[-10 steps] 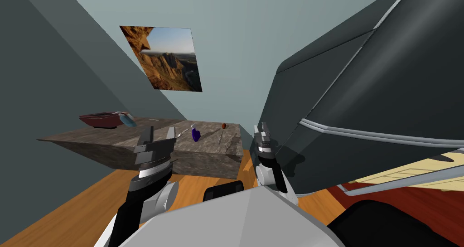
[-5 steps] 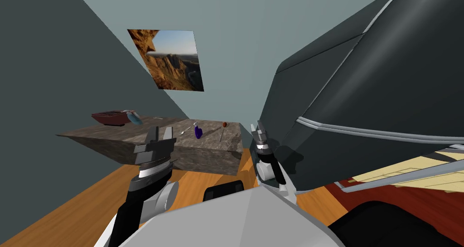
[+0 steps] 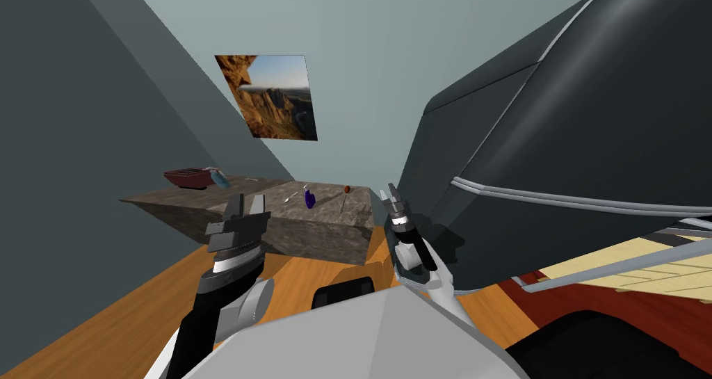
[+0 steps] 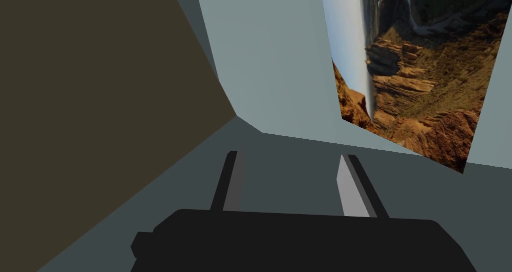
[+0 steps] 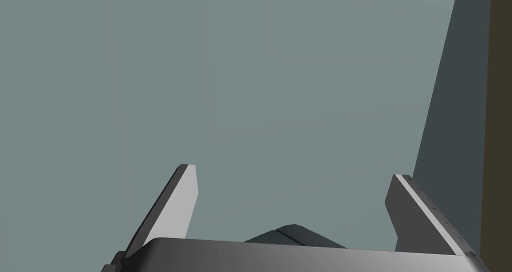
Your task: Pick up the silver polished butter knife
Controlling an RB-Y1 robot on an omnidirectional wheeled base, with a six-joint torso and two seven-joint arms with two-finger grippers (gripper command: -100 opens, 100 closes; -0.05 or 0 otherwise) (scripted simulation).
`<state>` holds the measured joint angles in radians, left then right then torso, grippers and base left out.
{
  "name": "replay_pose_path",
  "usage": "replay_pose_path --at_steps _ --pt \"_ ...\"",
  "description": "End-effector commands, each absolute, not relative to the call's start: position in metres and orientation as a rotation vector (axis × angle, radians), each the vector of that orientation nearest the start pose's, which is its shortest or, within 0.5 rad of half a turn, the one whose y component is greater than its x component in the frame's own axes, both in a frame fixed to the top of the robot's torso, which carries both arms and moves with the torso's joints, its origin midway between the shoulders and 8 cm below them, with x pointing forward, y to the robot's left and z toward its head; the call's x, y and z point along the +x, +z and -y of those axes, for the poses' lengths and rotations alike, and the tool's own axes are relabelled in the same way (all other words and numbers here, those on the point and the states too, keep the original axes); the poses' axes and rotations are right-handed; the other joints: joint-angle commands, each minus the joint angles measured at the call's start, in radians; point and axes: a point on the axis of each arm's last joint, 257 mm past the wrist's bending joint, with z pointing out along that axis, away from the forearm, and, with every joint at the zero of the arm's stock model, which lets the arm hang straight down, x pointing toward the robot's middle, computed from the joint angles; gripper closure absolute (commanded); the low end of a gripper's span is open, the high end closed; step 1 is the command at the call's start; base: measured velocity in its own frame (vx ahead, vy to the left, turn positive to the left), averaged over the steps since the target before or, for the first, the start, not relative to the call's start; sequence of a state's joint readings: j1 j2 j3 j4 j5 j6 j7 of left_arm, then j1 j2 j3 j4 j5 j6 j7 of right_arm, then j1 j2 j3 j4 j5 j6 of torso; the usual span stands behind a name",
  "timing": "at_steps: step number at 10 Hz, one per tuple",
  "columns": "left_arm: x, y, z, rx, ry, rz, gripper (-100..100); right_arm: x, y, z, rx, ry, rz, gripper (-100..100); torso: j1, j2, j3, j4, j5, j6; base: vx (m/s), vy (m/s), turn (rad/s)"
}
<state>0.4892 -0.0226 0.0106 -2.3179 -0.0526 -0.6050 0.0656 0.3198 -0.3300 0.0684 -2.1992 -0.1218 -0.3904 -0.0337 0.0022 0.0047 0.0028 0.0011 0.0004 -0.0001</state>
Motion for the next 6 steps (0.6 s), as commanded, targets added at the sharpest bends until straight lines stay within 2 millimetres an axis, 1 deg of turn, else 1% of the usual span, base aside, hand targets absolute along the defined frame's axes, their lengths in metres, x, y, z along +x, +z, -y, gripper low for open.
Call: replay_pose_path --at_steps 1,3,4,6 --pt "0.317 0.062 -0.271 -0.535 -1.356 -0.506 0 0.398 0.016 0.225 0.529 1.488 -0.891 -100 0.0 0.0 0.0 0.0 0.0 0.0 -0.056 0.035 0.031" --pt "0.317 0.062 -0.271 -0.535 -1.356 -0.506 0 0.414 0.003 0.22 0.523 1.489 -0.976 -100 0.0 -0.002 -0.001 0.0 0.0 0.0 -0.052 0.052 0.089" --pt "0.317 0.062 -0.271 -0.535 -1.356 -0.506 0 0.413 0.003 0.219 0.514 1.485 -0.987 -100 0.001 -0.001 -0.001 0.0 0.0 0.0 -0.042 0.046 0.016" --pt "0.317 0.062 -0.271 -0.535 -1.356 -0.506 0 0.43 -0.016 0.218 0.523 1.469 -1.082 -100 0.001 -0.002 -0.001 0.0 0.0 0.0 -0.051 0.07 0.078"
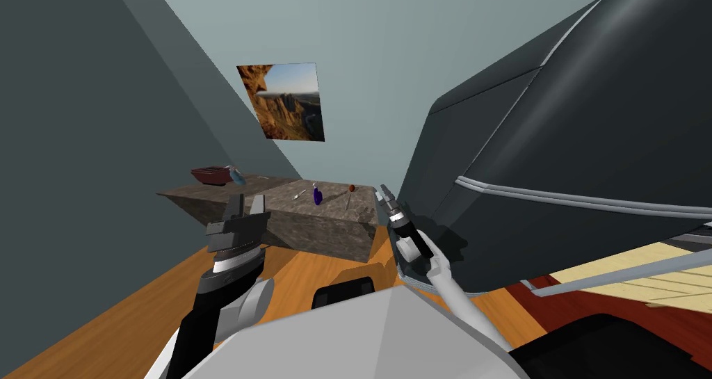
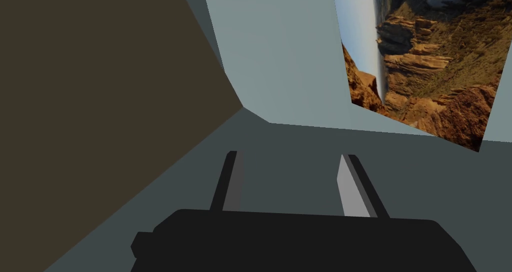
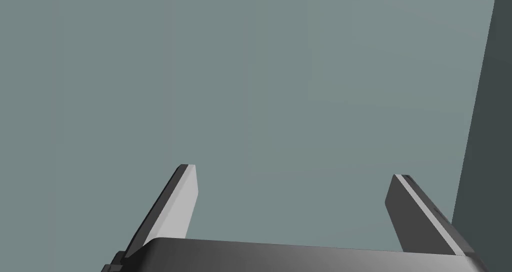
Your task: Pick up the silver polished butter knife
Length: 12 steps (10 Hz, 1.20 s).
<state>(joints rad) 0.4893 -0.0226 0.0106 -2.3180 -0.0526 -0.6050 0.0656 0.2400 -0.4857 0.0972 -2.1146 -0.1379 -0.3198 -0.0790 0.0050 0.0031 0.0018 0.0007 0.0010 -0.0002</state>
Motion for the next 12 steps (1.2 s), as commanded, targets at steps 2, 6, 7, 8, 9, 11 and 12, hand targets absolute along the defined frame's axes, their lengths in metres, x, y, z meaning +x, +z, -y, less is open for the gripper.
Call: replay_pose_path --at_steps 2,6,7,8,9,11,12 --pt "0.317 0.062 -0.271 -0.535 -1.356 -0.506 0 0.438 -0.029 0.219 0.519 1.445 -1.148 -100 -0.001 0.0 0.0 0.0 0.0 0.0 -0.031 0.063 0.053" --pt "0.317 0.062 -0.271 -0.535 -1.356 -0.506 0 0.453 -0.06 0.228 0.523 1.378 -1.282 -100 -0.002 -0.002 -0.001 0.0 0.0 0.001 -0.012 0.068 0.064" --pt "0.317 0.062 -0.271 -0.535 -1.356 -0.506 0 0.46 -0.077 0.234 0.545 1.345 -1.335 -100 0.0 -0.003 -0.001 -0.001 0.0 0.0 0.004 0.124 0.16" --pt "0.317 0.062 -0.271 -0.535 -1.356 -0.506 0 0.459 -0.077 0.236 0.527 1.331 -1.352 -100 0.002 -0.004 -0.002 -0.001 0.001 0.0 0.013 0.099 0.046" --pt "0.317 0.062 -0.271 -0.535 -1.356 -0.506 0 0.466 -0.096 0.244 0.552 1.293 -1.404 -100 0.001 -0.004 -0.002 -0.001 0.0 0.0 -0.007 0.111 0.075" --pt "0.317 0.062 -0.271 -0.535 -1.356 -0.506 0 0.471 -0.115 0.258 0.558 1.231 -1.475 -100 0.0 -0.003 -0.002 -0.001 0.0 0.001 0.016 0.094 0.086" --pt "0.317 0.062 -0.271 -0.535 -1.356 -0.506 0 0.47 -0.115 0.259 0.549 1.223 -1.483 -100 0.001 -0.005 -0.003 -0.001 0.0 0.0 0.034 0.081 0.049"
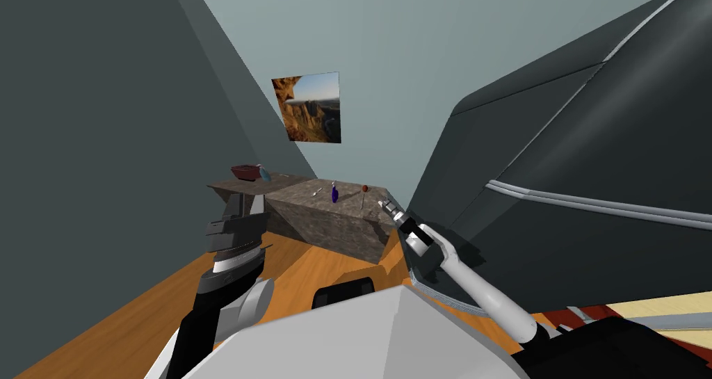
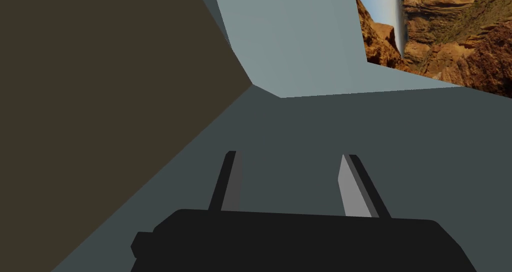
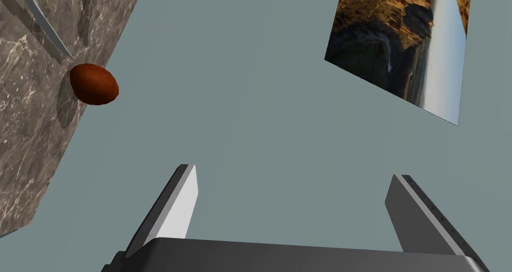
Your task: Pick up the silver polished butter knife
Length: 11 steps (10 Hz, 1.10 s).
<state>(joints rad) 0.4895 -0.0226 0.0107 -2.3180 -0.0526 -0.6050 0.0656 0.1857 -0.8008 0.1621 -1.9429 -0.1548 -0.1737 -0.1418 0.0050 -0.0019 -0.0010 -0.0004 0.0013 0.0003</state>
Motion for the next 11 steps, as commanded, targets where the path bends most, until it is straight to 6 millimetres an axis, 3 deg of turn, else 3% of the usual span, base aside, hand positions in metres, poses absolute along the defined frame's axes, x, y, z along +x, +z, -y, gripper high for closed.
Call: replay_pose_path --at_steps 1,4,5,6,7,8,9,10,11 --pt "0.317 0.062 -0.271 -0.535 -1.356 -0.506 0 0.474 -0.134 0.274 0.571 1.167 -1.539 -100 0.0 0.0 0.0 0.0 0.0 0.0 0.055 0.102 0.095" --pt "0.317 0.062 -0.271 -0.535 -1.356 -0.506 0 0.477 -0.171 0.308 0.6 1.034 -1.654 -100 0.003 -0.001 -0.001 0.0 0.001 0.0 0.051 0.138 0.118" --pt "0.317 0.062 -0.271 -0.535 -1.356 -0.506 0 0.478 -0.173 0.315 0.592 1.011 -1.667 -100 0.004 -0.002 -0.001 0.0 0.001 0.0 0.049 0.104 0.053" --pt "0.317 0.062 -0.271 -0.535 -1.356 -0.506 0 0.477 -0.192 0.336 0.613 0.935 -1.72 -100 0.002 -0.001 -0.001 0.0 0.001 0.0 0.068 0.09 0.104" --pt "0.317 0.062 -0.271 -0.535 -1.356 -0.506 0 0.477 -0.191 0.338 0.608 0.929 -1.724 -100 0.001 -0.002 -0.001 0.0 0.0 0.0 0.057 0.078 0.064" --pt "0.317 0.062 -0.271 -0.535 -1.356 -0.506 0 0.474 -0.21 0.362 0.629 0.849 -1.774 -100 0.0 -0.001 -0.001 0.0 0.0 0.0 0.099 0.11 0.113" --pt "0.317 0.062 -0.271 -0.535 -1.356 -0.506 0 0.474 -0.21 0.363 0.624 0.843 -1.778 -100 0.002 -0.003 -0.002 -0.001 0.0 0.0 0.081 0.108 0.072" --pt "0.317 0.062 -0.271 -0.535 -1.356 -0.506 0 0.469 -0.229 0.387 0.651 0.765 -1.823 -100 0.002 -0.003 -0.002 -0.001 0.0 0.0 0.076 0.114 0.11" --pt "0.317 0.062 -0.271 -0.535 -1.356 -0.506 0 0.469 -0.227 0.39 0.64 0.753 -1.829 -100 0.002 -0.003 -0.002 -0.001 0.0 0.0 0.058 0.092 0.054"
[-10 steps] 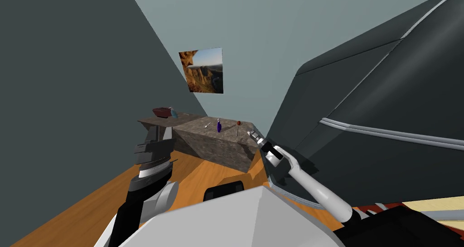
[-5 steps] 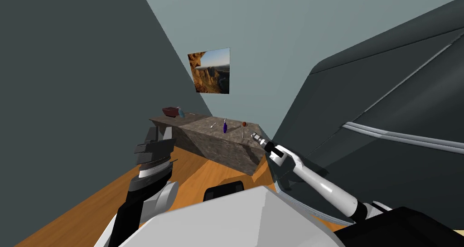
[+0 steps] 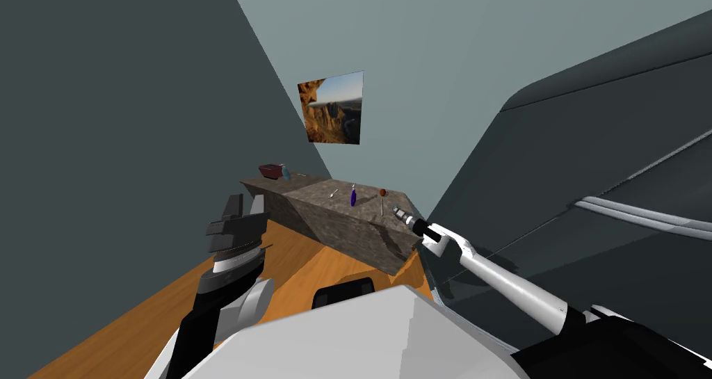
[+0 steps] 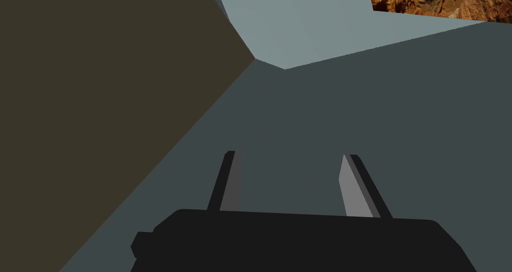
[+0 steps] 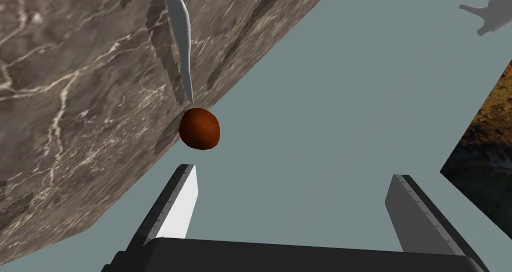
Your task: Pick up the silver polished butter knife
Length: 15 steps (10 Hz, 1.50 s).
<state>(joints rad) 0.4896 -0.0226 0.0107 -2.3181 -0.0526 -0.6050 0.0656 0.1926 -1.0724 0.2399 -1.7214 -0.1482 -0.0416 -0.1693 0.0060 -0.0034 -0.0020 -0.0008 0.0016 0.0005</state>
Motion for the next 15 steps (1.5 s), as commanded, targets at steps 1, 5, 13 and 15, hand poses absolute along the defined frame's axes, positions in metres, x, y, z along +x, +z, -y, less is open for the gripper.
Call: replay_pose_path --at_steps 1,5,13,15 --pt "0.317 0.062 -0.271 -0.535 -1.356 -0.506 0 0.461 -0.244 0.417 0.661 0.667 -1.874 -100 0.0 0.0 0.0 0.0 0.0 0.0 0.077 0.087 0.12" --pt "0.317 0.062 -0.271 -0.535 -1.356 -0.506 0 0.427 -0.284 0.504 0.699 0.383 -2.003 -100 0.003 -0.004 -0.002 -0.001 0.001 0.0 0.118 0.133 0.136" --pt "0.317 0.062 -0.271 -0.535 -1.356 -0.506 0 0.344 -0.322 0.628 0.744 -0.036 -2.162 -100 0.001 -0.004 -0.003 -0.001 0.0 0.0 0.142 0.114 0.094" --pt "0.317 0.062 -0.271 -0.535 -1.356 -0.506 0 0.327 -0.327 0.646 0.749 -0.102 -2.186 -100 -0.002 0.001 0.0 0.0 -0.001 0.0 0.072 0.042 0.064"
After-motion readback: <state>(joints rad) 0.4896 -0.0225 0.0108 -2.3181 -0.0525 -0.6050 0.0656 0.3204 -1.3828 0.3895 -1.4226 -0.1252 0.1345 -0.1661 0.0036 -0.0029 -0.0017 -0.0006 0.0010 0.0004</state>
